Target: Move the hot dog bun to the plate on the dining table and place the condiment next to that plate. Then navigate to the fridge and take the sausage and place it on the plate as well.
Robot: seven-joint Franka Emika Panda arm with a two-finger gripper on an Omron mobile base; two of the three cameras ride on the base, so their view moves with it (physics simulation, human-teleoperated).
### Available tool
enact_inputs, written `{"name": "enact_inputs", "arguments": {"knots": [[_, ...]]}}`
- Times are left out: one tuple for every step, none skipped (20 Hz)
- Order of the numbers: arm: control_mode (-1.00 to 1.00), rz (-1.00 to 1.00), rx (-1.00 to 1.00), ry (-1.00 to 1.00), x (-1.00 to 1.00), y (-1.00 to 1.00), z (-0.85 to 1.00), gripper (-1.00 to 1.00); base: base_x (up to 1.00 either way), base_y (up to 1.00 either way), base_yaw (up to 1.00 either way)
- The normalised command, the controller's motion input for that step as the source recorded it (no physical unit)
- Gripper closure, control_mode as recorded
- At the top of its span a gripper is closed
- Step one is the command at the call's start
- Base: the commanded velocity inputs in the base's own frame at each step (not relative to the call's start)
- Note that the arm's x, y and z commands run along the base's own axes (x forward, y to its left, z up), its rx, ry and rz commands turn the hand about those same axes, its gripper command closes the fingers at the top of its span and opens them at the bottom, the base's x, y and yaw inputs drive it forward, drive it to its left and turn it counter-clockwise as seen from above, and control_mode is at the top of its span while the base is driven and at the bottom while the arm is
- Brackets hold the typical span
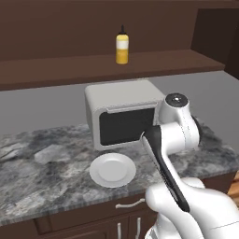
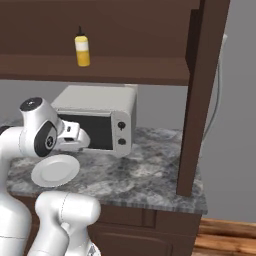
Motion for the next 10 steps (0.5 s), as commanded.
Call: {"name": "enact_inputs", "arguments": {"knots": [[-1.00,0.00,0.03,-0.15,0.00,0.00,0.40,-1.00,0.00,0.00,0.00],[-1.00,0.06,0.07,-0.25,0.00,0.00,0.58,-1.00,0.00,0.00,0.00],[-1.00,0.13,0.08,-0.43,-0.14,0.00,0.73,-1.00,0.00,0.00,0.00],[-1.00,0.16,0.07,-0.56,-0.29,0.00,0.86,-1.00,0.00,0.00,0.00],[-1.00,0.19,0.06,-0.68,-0.44,0.00,0.96,-1.00,0.00,0.00,0.00],[-1.00,0.20,0.04,-0.76,-0.54,-0.01,1.00,-1.00,0.00,0.00,0.00],[-1.00,0.19,0.03,-0.76,-0.53,-0.04,1.00,-1.00,0.00,0.00,0.00],[-1.00,0.17,0.02,-0.74,-0.45,-0.09,1.00,-1.00,0.00,0.00,0.00],[-1.00,0.15,0.02,-0.71,-0.38,-0.11,1.00,-1.00,0.00,0.00,0.00],[-1.00,0.13,0.02,-0.67,-0.29,-0.08,0.92,-1.00,0.00,0.00,0.00]]}}
